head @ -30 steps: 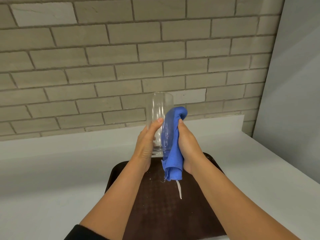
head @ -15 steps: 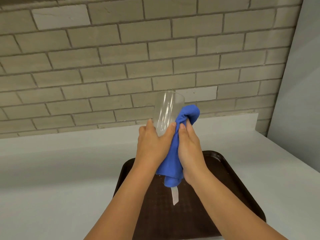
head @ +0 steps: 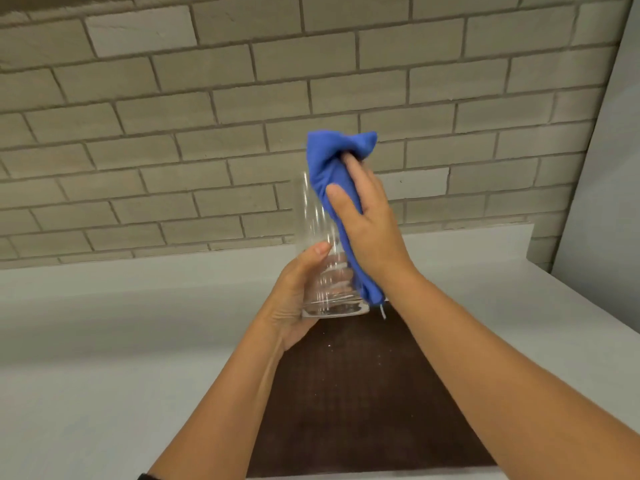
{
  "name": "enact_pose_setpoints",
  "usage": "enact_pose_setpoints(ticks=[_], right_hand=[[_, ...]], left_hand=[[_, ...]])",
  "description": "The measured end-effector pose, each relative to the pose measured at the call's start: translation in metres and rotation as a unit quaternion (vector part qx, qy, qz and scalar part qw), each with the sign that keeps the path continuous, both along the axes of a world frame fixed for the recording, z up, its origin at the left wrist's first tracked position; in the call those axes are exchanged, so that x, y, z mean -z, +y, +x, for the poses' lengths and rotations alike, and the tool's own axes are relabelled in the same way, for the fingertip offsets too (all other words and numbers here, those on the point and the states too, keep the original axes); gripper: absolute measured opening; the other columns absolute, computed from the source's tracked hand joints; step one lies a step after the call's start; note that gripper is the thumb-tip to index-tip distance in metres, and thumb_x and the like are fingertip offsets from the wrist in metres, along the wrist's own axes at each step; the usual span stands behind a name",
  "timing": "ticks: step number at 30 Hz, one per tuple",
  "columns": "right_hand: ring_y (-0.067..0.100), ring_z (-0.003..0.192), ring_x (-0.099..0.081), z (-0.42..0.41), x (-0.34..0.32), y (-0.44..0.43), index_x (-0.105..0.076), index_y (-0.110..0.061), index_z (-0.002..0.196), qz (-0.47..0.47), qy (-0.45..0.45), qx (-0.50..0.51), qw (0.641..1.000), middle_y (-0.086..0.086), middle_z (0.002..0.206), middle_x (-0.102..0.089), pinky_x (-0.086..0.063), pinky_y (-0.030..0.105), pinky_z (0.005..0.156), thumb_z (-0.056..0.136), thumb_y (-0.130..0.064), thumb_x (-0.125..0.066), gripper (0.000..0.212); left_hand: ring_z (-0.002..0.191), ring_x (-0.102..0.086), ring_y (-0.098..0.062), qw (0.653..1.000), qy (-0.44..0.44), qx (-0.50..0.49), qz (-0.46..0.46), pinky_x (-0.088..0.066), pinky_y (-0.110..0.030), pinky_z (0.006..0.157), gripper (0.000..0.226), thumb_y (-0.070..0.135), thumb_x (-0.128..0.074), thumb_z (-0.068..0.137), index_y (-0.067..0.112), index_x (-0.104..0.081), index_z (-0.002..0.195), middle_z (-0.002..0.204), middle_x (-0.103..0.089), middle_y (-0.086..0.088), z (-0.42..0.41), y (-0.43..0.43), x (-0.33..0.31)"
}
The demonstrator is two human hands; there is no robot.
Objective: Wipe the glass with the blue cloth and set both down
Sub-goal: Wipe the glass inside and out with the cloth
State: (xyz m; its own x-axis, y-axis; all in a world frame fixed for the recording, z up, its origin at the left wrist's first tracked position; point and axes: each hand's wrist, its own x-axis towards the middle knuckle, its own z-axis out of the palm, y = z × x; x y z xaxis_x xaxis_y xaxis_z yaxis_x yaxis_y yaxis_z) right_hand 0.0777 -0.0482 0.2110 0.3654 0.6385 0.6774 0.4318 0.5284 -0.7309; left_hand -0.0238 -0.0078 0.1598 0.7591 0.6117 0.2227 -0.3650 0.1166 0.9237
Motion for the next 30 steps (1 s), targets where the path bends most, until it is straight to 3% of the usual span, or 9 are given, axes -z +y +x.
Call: enact_pose_setpoints(ticks=[3,6,8,12,16,20,22,24,30], right_hand=[[0.013,0.120,-0.046,0.001,-0.010,0.003,-0.038,-0.021,0.133,-0.033,0.092,-0.015,0.995,0.001,0.134,-0.048,-0.037,0.017,0.091,0.094,-0.031,-0.036,0.040],[0.014,0.117,-0.048,-0.004,0.003,-0.001,-0.037,-0.026,0.132,-0.078,0.131,-0.023,0.988,0.001,0.134,-0.049,-0.040,0.021,0.092,0.094,-0.036,-0.031,0.039],[0.011,0.117,-0.049,-0.018,0.032,-0.015,-0.038,-0.032,0.127,-0.101,0.094,-0.022,0.990,0.001,0.132,-0.049,-0.040,0.022,0.095,0.094,-0.035,-0.030,0.034],[-0.023,0.121,-0.024,-0.036,0.063,-0.035,-0.017,-0.039,0.138,-0.060,-0.009,-0.016,0.998,-0.014,0.150,-0.020,-0.024,-0.004,0.092,0.095,-0.031,-0.031,0.046],[-0.007,0.137,-0.005,-0.021,0.031,-0.019,-0.021,-0.031,0.140,-0.023,-0.115,0.045,0.992,-0.011,0.154,-0.002,-0.012,0.008,0.108,0.094,-0.028,-0.035,0.048],[0.004,0.129,-0.031,0.003,0.005,0.004,-0.032,-0.025,0.137,-0.070,0.080,-0.015,0.994,0.000,0.147,-0.034,-0.025,0.021,0.109,0.095,-0.034,-0.032,0.043],[0.016,0.109,-0.057,0.006,0.014,0.006,-0.049,-0.020,0.126,-0.121,0.215,-0.050,0.968,0.004,0.119,-0.063,-0.046,0.034,0.096,0.093,-0.042,-0.034,0.043],[0.020,0.086,-0.067,-0.002,0.033,-0.001,-0.059,-0.018,0.112,-0.143,0.281,-0.088,0.945,0.001,0.087,-0.071,-0.054,0.037,0.078,0.091,-0.045,-0.037,0.041],[0.031,0.105,-0.059,-0.011,0.045,-0.004,-0.053,-0.010,0.119,-0.156,0.365,-0.098,0.913,0.017,0.116,-0.061,-0.048,0.046,0.094,0.093,-0.040,-0.035,0.044]], left_hand=[[0.078,-0.071,-0.022,1.000,0.010,-0.017,-0.007,-0.058,-0.036,0.067,0.081,0.051,-0.082,0.036,0.011,-0.063,0.103,0.092,-0.073,-0.008,-0.001,0.001,-0.006],[0.069,-0.070,-0.019,0.999,0.011,-0.039,-0.010,-0.058,-0.032,0.063,0.045,0.041,-0.076,0.048,0.016,-0.072,0.085,0.079,-0.074,-0.006,0.002,0.003,-0.001],[0.058,-0.068,-0.014,0.998,0.002,-0.050,-0.031,-0.055,-0.026,0.054,0.025,0.041,-0.065,0.060,0.020,-0.075,0.070,0.066,-0.073,0.000,0.000,0.007,0.001],[0.060,-0.069,-0.011,0.999,0.010,-0.037,-0.034,-0.054,-0.023,0.055,0.027,0.043,-0.057,0.070,0.025,-0.076,0.069,0.066,-0.074,0.003,-0.002,0.012,0.007],[0.073,-0.070,-0.012,0.996,-0.027,0.001,-0.079,-0.055,-0.029,0.067,0.024,0.039,-0.060,0.070,0.023,-0.076,0.080,0.080,-0.075,0.002,0.005,0.007,0.009],[0.075,-0.068,-0.021,0.999,-0.019,0.000,-0.041,-0.052,-0.044,0.080,0.047,0.043,-0.076,0.050,0.017,-0.072,0.089,0.083,-0.072,-0.005,0.007,0.009,0.004],[0.071,-0.064,-0.020,0.999,-0.015,-0.031,-0.020,-0.052,-0.040,0.076,0.054,0.042,-0.079,0.043,0.016,-0.071,0.090,0.080,-0.069,-0.005,0.007,0.011,0.002],[0.063,-0.064,-0.013,0.997,-0.019,-0.071,0.011,-0.054,-0.029,0.062,0.034,0.040,-0.075,0.049,0.022,-0.073,0.078,0.070,-0.069,0.002,0.008,0.017,0.001],[0.073,-0.066,0.002,0.972,0.059,-0.192,0.125,-0.048,-0.011,0.059,0.030,0.047,-0.063,0.063,0.028,-0.070,0.085,0.077,-0.074,0.013,0.014,0.023,-0.003]])
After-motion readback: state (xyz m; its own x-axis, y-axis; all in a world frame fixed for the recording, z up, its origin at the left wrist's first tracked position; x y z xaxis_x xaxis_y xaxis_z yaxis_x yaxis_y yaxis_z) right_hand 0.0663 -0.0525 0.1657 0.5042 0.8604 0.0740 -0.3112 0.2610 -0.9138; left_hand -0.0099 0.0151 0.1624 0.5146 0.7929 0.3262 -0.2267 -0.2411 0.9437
